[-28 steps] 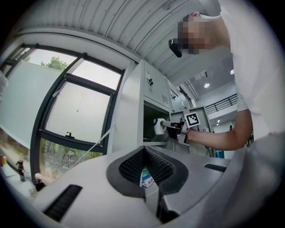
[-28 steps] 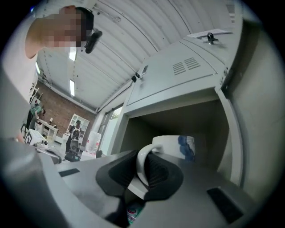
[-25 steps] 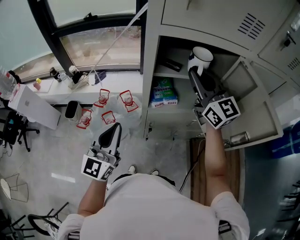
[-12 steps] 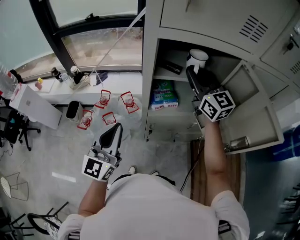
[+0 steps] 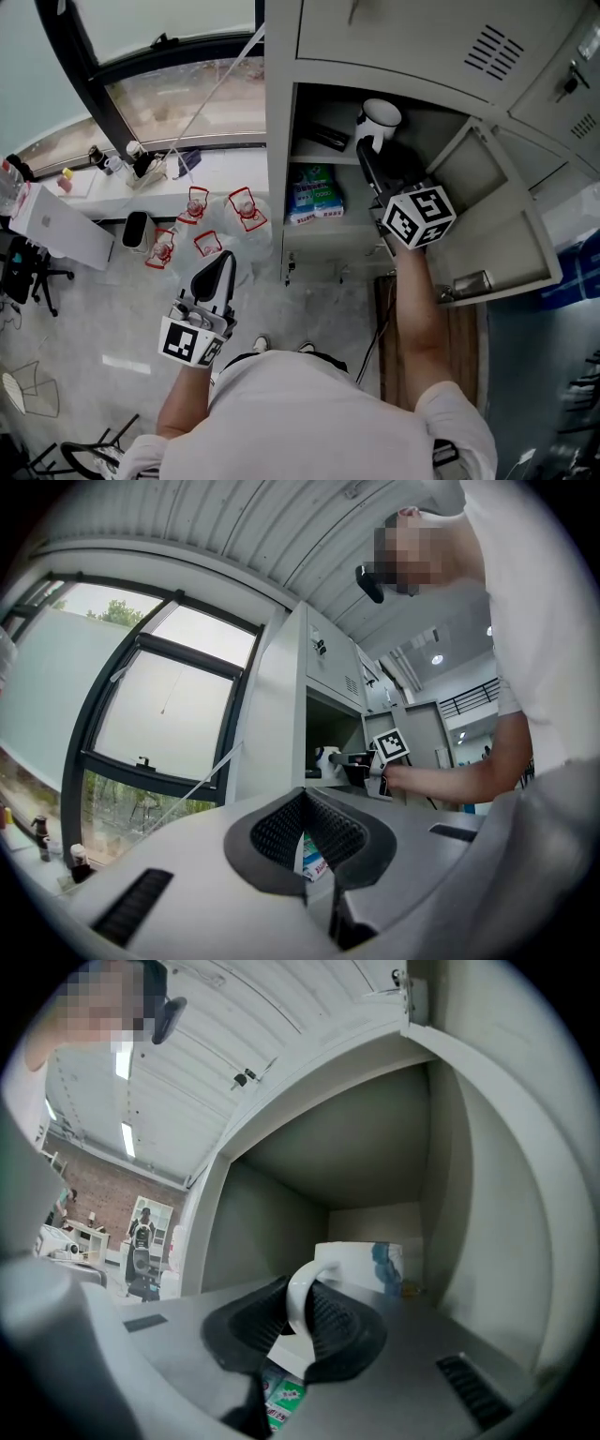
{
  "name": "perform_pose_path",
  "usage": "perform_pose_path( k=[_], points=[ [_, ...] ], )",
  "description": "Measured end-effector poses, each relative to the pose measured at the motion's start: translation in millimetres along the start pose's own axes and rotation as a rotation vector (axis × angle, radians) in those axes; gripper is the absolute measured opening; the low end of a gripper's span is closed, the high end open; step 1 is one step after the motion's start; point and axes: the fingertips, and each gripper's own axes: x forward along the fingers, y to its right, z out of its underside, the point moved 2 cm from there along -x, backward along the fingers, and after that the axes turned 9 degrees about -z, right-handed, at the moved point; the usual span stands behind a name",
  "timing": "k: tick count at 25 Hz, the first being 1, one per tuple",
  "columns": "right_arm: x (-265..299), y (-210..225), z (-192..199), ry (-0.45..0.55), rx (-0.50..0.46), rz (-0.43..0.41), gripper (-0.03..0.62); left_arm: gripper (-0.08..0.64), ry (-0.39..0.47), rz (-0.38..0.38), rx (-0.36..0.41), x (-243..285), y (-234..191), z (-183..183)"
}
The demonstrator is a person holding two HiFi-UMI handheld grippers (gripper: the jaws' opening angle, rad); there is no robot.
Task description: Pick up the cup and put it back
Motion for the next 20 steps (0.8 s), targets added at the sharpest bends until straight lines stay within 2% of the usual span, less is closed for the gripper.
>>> perform_pose_path(
  k=[6,16,20],
  points=[
    [-3.6,3.5,1.1,-0.063,-0.043,0.070,0.055,0.020,0.002,0.025,-0.011,4.7,0.7,2.1],
    [-5.0,16.9,2.8,-0.079,-0.002,0.123,0.057,0.020,0.001,0.043,-0.027,3.4,-4.8,3.2],
    [-8.1,17.7,3.3,-0.043,0.008,0.147,0.067,0.020,-0.001,0.052,-0.028,5.4,-4.4,3.6]
  ],
)
